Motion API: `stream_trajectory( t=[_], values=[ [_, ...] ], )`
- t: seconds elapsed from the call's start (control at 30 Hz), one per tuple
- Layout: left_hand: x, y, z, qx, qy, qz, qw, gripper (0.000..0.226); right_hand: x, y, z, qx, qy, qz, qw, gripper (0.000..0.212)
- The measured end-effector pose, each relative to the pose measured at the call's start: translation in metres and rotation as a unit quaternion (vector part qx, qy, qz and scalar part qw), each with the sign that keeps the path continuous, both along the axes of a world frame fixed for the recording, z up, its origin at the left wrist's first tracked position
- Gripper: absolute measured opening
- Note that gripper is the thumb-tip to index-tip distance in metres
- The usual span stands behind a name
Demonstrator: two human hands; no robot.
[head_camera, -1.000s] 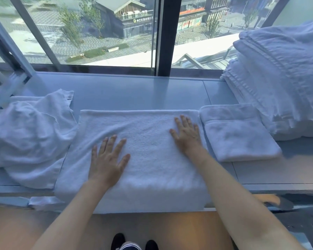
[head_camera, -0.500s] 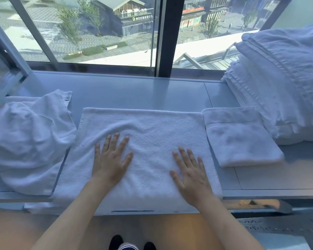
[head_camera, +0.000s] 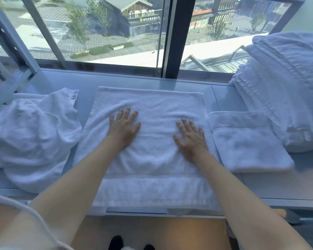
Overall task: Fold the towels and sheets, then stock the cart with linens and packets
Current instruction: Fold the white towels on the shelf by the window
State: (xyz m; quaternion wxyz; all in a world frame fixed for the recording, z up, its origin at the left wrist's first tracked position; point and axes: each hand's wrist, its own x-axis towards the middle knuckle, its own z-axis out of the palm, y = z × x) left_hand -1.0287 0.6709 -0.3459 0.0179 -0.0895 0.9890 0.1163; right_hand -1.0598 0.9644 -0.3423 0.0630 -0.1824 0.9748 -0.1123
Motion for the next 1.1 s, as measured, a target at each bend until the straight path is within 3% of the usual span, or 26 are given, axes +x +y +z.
stream_trajectory(
  t=[0.2, 0.37, 0.5, 0.6, 0.7, 1.1],
  values=[
    [0.065, 0.048, 0.024, 0.018, 0.052, -0.032, 0.998, 0.06, -0.012, 0.001, -0.005, -0.005, 0.01, 0.012, 1.0, 0.067],
    [0.174, 0.067, 0.007, 0.001, -0.028, -0.015, 0.999, 0.067, -0.006, 0.002, -0.005, -0.039, 0.059, 0.025, 0.997, 0.059],
    [0.211, 0.051, -0.005, -0.01, -0.004, -0.033, 0.999, 0.068, 0.035, -0.005, 0.008, -0.064, 0.099, 0.104, 0.988, 0.054],
    [0.21, 0.045, -0.01, -0.015, -0.004, -0.037, 0.999, 0.067, 0.097, -0.003, 0.002, -0.116, 0.034, 0.155, 0.981, 0.058],
    [0.201, 0.043, -0.012, -0.011, -0.006, -0.041, 0.999, 0.067, 0.129, 0.013, -0.009, -0.061, 0.009, 0.146, 0.987, 0.062],
    [0.149, 0.035, -0.01, -0.004, -0.01, -0.055, 0.998, 0.068, 0.078, 0.01, -0.01, -0.019, 0.004, 0.122, 0.992, 0.062]
  ],
)
